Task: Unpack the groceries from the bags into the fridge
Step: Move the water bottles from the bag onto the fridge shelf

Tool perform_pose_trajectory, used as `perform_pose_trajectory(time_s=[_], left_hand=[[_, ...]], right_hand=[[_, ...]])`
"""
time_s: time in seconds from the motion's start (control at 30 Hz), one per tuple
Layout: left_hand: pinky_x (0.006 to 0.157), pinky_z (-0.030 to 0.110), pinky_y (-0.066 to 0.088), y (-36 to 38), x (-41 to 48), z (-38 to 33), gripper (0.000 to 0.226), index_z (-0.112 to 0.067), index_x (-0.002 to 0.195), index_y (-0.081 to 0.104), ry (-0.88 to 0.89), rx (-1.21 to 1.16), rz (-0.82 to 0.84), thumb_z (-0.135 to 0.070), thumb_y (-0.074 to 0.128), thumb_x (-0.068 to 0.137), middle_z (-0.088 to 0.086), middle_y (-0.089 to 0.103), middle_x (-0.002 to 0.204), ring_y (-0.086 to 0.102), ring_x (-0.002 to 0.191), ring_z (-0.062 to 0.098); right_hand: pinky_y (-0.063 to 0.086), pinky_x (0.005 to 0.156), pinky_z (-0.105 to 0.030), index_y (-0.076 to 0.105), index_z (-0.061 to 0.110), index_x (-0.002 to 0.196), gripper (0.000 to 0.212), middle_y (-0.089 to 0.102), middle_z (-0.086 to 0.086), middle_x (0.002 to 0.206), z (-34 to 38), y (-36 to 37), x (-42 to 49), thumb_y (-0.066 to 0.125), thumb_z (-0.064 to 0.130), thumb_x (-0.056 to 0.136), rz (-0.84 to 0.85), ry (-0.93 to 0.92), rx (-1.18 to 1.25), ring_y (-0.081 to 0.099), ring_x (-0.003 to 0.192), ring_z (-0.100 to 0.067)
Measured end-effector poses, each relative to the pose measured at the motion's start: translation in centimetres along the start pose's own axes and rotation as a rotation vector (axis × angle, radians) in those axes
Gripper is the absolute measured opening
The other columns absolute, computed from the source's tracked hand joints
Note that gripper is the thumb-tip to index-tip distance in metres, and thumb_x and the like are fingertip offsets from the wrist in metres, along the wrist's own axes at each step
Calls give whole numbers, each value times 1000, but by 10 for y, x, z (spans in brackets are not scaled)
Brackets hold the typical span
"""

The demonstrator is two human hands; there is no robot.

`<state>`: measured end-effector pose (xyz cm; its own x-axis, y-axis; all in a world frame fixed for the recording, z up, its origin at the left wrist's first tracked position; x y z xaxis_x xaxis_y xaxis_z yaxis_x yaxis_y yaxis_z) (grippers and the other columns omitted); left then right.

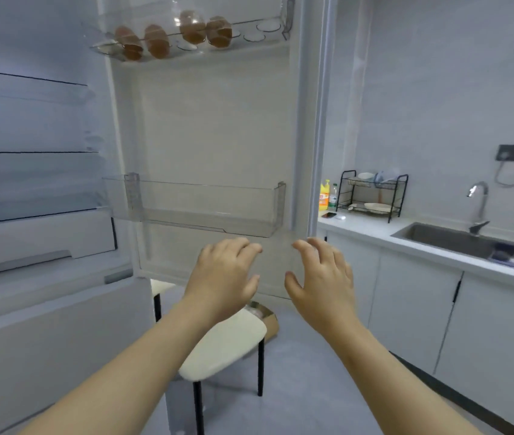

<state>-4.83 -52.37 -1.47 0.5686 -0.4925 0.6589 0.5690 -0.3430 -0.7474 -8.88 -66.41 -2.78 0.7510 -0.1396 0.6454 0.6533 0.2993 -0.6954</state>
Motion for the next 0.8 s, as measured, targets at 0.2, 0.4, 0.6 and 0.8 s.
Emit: perform_pose_trajectory(time_s=[0.2,0.4,0.6,0.8], left_hand=[[68,37,50,26,-24,-92,38,-16,102,66,242,-261,72,-29,68,66,-1,66,96,66,83,23],[75,37,51,21,-61,-223,46,-17,108,65,492,-458,185,-27,81,66,-1,66,103,66,89,23],[108,29,24,-18,-120,-371,47,-26,139,34,760,-682,233,-37,45,95,-8,37,142,36,130,16],[110,31,22,-81,-205,-505,48,-28,141,33,992,-871,275,-39,44,95,-9,35,145,30,135,16]], right_hand=[[21,110,-33,29,28,142,53,25,2,150,-54,-42,-105,46,37,93,97,336,-200,21,138,-17],[19,113,-34,26,29,143,53,23,4,151,-101,-119,-232,44,38,94,76,697,-357,19,139,-16],[21,113,-35,28,30,142,53,23,5,151,-121,-220,-361,44,38,93,-30,999,-504,20,139,-16],[21,110,-34,28,28,142,51,22,5,151,-106,-320,-493,43,36,94,-113,1245,-640,19,138,-16]])
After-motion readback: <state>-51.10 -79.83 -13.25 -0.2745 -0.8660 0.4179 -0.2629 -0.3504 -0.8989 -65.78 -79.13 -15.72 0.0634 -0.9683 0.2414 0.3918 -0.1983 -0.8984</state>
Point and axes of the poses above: each hand's wrist, its own x-axis towards the middle knuckle, its own y-axis out of the palm, z = x × y, the point moved 6 cm from there along x, towards the middle knuckle
